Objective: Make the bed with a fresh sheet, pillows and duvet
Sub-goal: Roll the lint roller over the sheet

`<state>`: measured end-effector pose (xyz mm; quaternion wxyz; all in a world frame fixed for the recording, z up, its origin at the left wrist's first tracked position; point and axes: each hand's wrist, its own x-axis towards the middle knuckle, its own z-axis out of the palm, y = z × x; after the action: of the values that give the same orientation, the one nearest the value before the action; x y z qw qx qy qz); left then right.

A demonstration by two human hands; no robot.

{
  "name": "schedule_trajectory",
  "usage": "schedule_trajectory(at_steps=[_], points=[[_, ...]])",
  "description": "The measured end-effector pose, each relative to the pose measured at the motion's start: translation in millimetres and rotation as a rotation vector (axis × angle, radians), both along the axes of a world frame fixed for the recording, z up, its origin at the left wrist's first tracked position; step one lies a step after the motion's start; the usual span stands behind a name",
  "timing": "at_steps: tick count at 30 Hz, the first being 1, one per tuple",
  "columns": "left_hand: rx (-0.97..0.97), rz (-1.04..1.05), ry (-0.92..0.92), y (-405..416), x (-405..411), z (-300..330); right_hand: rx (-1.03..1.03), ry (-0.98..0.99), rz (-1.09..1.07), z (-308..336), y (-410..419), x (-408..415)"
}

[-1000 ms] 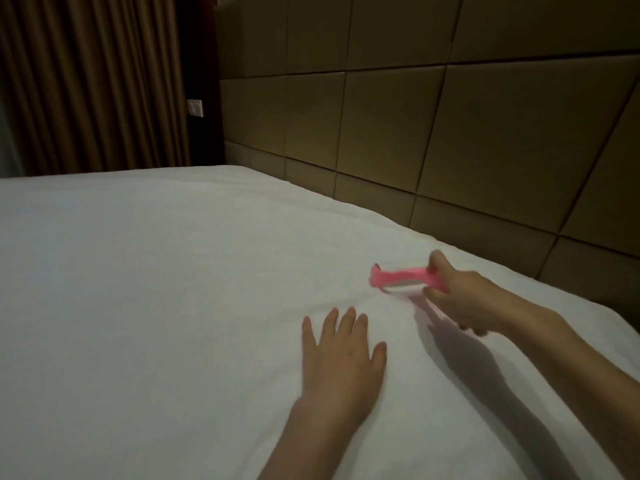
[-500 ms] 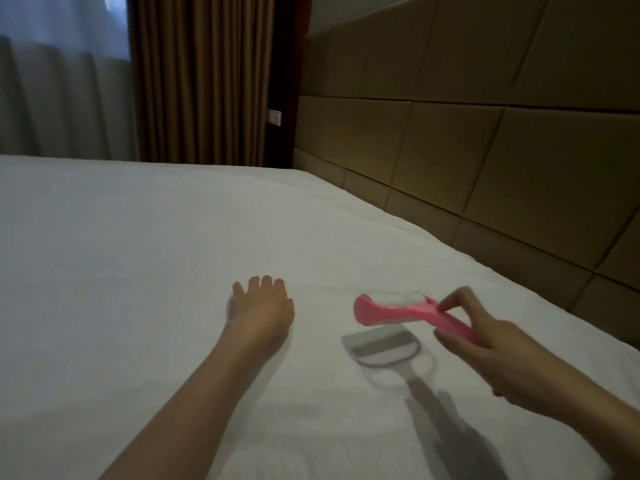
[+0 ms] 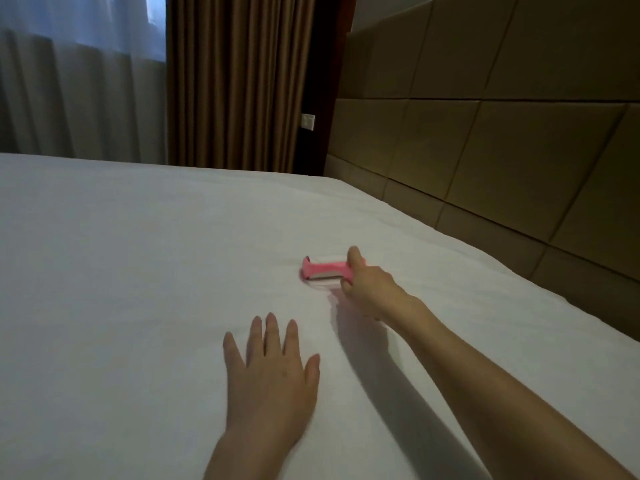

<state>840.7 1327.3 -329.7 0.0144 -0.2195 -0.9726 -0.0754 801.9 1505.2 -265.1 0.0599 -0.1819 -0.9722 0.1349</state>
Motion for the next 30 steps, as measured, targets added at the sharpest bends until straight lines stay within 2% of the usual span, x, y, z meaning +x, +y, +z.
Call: schedule_trajectory(at_steps=[4, 7, 8, 9, 10, 15, 21, 30], points=[[-0.029, -0.001, 0.005, 6, -8, -5, 0.024, 0.033, -0.057, -7, 6, -66], [-0.014, -0.018, 0.005, 6, -16, -8, 0.019, 0.019, -0.073, -2, 7, -81], [0.045, -0.050, -0.103, 2, -13, -5, 0.009, 0.012, -0.069, -1, 8, -81], [0.089, -0.062, -0.091, 5, -12, -1, 0.002, 0.005, -0.061, 0, 8, -77], [0.061, -0.056, -0.120, 2, -11, 3, -0.003, 0.004, -0.050, 0, 8, -71], [0.030, -0.003, 0.001, 2, -11, 3, -0.008, 0.011, 0.017, 1, 0, 1], [0.013, -0.023, -0.035, 1, -8, 2, -0.031, 0.071, 0.005, -4, -14, 85], [0.044, -0.071, 0.035, 3, -2, -3, 0.073, 0.239, -0.003, -44, -27, 127]])
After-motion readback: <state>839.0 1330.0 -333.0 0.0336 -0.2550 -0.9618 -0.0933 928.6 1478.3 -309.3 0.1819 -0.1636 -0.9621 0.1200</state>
